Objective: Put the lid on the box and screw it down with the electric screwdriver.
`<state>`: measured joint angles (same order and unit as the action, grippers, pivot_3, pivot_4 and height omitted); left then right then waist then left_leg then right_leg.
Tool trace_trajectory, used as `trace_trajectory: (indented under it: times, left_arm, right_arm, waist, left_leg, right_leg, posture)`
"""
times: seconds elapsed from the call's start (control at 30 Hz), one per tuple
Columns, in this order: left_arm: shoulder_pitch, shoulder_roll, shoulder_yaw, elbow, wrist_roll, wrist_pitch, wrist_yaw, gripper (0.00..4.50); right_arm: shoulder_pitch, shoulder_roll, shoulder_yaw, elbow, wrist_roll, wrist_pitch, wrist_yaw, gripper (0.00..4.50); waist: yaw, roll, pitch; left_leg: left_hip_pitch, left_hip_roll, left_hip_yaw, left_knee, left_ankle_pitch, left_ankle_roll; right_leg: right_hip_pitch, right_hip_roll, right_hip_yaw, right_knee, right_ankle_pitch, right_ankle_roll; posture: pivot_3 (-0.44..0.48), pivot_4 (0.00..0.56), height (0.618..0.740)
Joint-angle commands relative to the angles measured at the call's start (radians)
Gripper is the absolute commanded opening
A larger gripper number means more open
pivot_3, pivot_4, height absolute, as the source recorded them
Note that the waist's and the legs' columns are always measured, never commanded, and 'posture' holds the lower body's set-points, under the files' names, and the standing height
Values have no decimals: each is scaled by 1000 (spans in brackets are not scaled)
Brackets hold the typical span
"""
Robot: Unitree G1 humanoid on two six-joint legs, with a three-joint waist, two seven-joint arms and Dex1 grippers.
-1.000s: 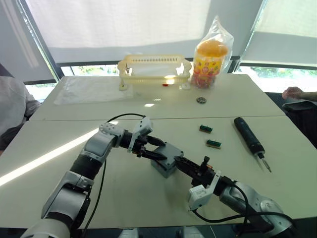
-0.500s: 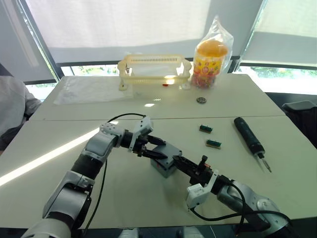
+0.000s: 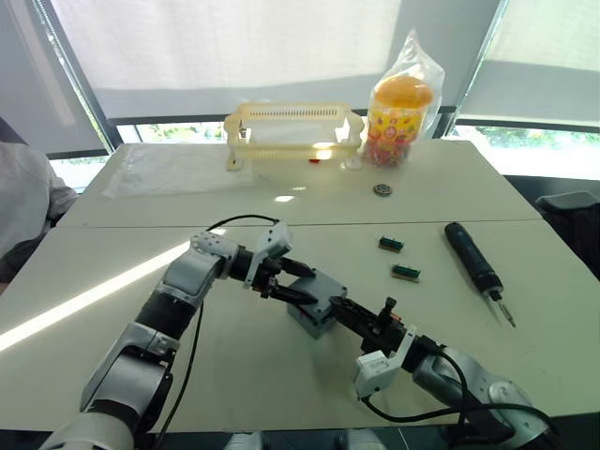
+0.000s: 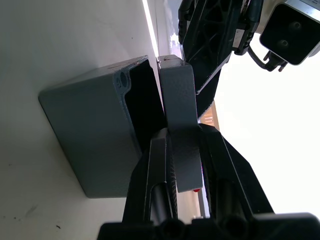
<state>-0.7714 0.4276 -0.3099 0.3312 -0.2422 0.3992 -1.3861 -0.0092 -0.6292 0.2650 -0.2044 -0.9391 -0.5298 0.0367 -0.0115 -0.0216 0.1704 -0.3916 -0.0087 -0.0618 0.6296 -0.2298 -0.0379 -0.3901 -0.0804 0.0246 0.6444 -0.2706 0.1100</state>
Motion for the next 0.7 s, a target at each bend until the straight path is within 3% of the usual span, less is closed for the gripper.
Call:
trace_trajectory:
  times: [0.03, 0.23, 0.7]
  left_arm:
    - [28, 4, -48, 1, 46, -13, -3, 3182]
    - [50, 9, -62, -6, 58, -22, -6, 3182]
    - [93, 23, -80, -27, 76, -45, -8, 3182]
  right_arm:
    - [27, -14, -1, -26, 12, -9, 7, 1506]
    - [36, -29, -15, -38, 6, -12, -10, 4464]
    - [113, -98, -71, -60, 19, -71, -68, 4464]
  waist:
    - [0, 0, 0]
    - [-1, -1, -2]
    - [-1, 0, -2]
  left_leg:
    - [0, 0, 0, 0, 0, 0]
    - [1, 0, 0, 0, 0, 0]
    - [1, 0, 0, 0, 0, 0]
  right_leg:
    - [0, 0, 0, 0, 0, 0]
    - [1, 0, 0, -1, -1, -2]
    - [2, 0, 0, -2, -2, -3]
  posture:
    - [0, 150, 740]
    - [0, 150, 740]
    - [0, 150, 740]
